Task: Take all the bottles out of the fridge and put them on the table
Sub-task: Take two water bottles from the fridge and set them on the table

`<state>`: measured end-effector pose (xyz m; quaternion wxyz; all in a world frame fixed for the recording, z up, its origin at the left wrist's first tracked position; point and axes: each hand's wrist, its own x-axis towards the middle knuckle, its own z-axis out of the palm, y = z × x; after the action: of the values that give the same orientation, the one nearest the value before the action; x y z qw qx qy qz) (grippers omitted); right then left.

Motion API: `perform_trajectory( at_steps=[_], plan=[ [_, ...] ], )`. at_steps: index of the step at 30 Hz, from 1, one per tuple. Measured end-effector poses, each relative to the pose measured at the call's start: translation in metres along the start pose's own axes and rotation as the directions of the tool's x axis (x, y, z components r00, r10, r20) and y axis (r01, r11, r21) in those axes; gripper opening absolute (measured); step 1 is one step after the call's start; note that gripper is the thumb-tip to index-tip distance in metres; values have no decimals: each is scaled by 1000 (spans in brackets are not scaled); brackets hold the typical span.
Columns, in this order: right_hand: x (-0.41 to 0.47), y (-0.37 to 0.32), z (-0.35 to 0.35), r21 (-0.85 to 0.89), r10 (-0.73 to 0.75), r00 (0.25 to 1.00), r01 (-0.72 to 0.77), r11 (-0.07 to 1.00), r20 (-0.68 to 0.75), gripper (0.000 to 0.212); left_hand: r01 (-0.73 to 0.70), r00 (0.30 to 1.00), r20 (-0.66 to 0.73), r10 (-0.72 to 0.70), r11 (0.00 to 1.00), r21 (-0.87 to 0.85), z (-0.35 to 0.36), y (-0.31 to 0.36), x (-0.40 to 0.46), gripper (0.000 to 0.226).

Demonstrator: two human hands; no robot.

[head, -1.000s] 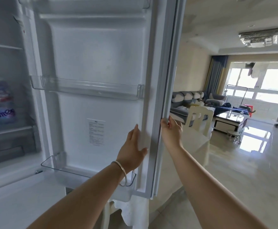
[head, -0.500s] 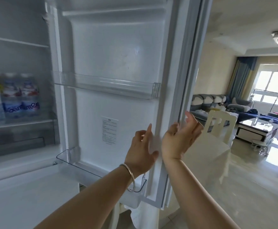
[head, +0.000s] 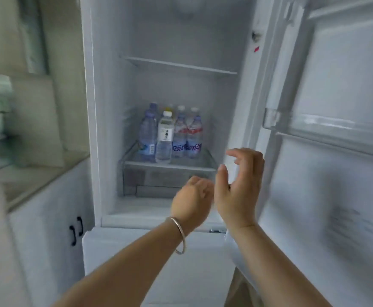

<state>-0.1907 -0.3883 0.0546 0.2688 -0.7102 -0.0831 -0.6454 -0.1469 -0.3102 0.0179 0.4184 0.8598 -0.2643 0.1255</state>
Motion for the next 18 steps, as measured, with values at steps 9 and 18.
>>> perform_trajectory(
  at_steps=[9,18],
  plan=[
    [-4,63,212,-47,367,921,-364,930,132,34,156,959,-237,-157,988,-22,-77,-188,157,45],
    [7,143,319,4,648,663,-700,715,375,59,42,891,-433,-138,974,-224,-60,-246,251,65]
  ],
)
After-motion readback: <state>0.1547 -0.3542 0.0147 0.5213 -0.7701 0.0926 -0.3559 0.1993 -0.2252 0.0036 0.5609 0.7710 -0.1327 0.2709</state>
